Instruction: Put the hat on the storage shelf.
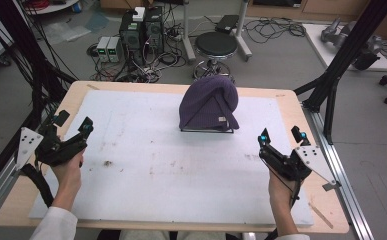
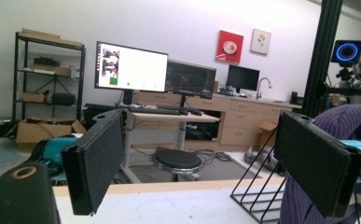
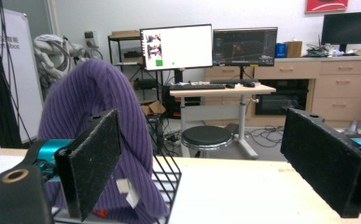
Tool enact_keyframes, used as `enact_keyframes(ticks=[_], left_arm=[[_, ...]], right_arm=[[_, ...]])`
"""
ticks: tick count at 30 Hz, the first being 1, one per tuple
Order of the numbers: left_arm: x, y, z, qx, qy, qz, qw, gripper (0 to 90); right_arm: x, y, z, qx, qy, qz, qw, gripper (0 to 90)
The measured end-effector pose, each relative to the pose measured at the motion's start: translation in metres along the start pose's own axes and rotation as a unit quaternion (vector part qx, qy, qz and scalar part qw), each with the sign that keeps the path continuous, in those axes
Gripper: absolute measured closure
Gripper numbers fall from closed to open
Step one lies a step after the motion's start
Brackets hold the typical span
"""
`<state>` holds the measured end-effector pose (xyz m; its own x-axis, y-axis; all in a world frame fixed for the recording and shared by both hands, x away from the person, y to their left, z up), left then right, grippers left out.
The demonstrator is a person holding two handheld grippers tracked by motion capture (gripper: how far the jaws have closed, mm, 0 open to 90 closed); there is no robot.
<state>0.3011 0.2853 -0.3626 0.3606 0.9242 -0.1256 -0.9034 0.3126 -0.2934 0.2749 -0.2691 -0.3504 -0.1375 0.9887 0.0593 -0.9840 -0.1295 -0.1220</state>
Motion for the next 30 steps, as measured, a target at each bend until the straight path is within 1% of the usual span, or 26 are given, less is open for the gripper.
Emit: enact_keyframes(ticks=[2,4,7,11,12,13,14,17,20,23,26,27,29,30], left_arm=[[0.001,0.004,-0.002,0.002,0.003,0.003,1.0000,16.7],[0.003,0.007,-0.006,0.003,0.006,0.008,1.0000,16.7],[0.004,0.010,-0.012,0.007,0.008,0.013,0.9999,16.7],[0.008,0.016,-0.020,0.016,0.012,0.020,0.9996,16.7],[0.009,0.018,-0.021,0.017,0.013,0.023,0.9995,16.7],[0.010,0.019,-0.022,0.018,0.016,0.024,0.9994,16.7],[0.012,0.021,-0.024,0.020,0.017,0.028,0.9993,16.7],[0.015,0.025,-0.028,0.024,0.024,0.029,0.9990,16.7],[0.016,0.029,-0.032,0.028,0.024,0.030,0.9989,16.8],[0.018,0.032,-0.035,0.033,0.028,0.034,0.9985,16.8],[0.018,0.034,-0.036,0.037,0.022,0.035,0.9984,16.9],[0.018,0.035,-0.038,0.041,0.018,0.035,0.9984,16.9],[0.015,0.038,-0.043,0.049,0.002,0.037,0.9981,17.3],[0.015,0.039,-0.045,0.054,-0.001,0.037,0.9978,17.4]], right_arm=[[-0.001,0.004,-0.005,0.002,0.000,-0.003,1.0000,11.7],[-0.002,0.006,-0.010,0.007,0.000,-0.002,1.0000,11.7],[-0.003,0.009,-0.018,0.014,-0.006,-0.004,0.9999,11.7],[-0.002,0.011,-0.026,0.021,-0.003,-0.006,0.9998,11.7],[-0.003,0.011,-0.028,0.020,0.002,-0.007,0.9998,11.7],[-0.002,0.012,-0.030,0.019,0.002,-0.008,0.9998,11.7],[-0.002,0.013,-0.032,0.019,-0.001,-0.007,0.9998,11.7],[-0.003,0.014,-0.040,0.015,-0.008,-0.002,0.9998,11.7],[-0.004,0.016,-0.046,0.015,-0.008,-0.004,0.9998,11.7],[-0.004,0.017,-0.049,0.017,-0.006,-0.006,0.9998,11.7],[-0.003,0.019,-0.051,0.019,-0.004,-0.011,0.9998,11.7],[-0.004,0.020,-0.052,0.017,0.001,-0.014,0.9998,11.7],[-0.002,0.023,-0.054,0.020,0.005,-0.025,0.9995,11.7],[-0.002,0.024,-0.055,0.022,0.006,-0.027,0.9994,11.7]])
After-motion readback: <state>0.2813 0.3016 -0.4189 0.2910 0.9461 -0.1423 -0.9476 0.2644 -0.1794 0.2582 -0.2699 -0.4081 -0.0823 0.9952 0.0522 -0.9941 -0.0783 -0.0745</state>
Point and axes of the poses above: each handheld gripper's, and its own axes: y roughly backward along the jaws, z roughly out of its top, x roughly to its left, the point moved 2 cm from there along -y, roughly forward along the jaws, and after that the axes turned 3 degrees about -x, right-handed, at the moved point
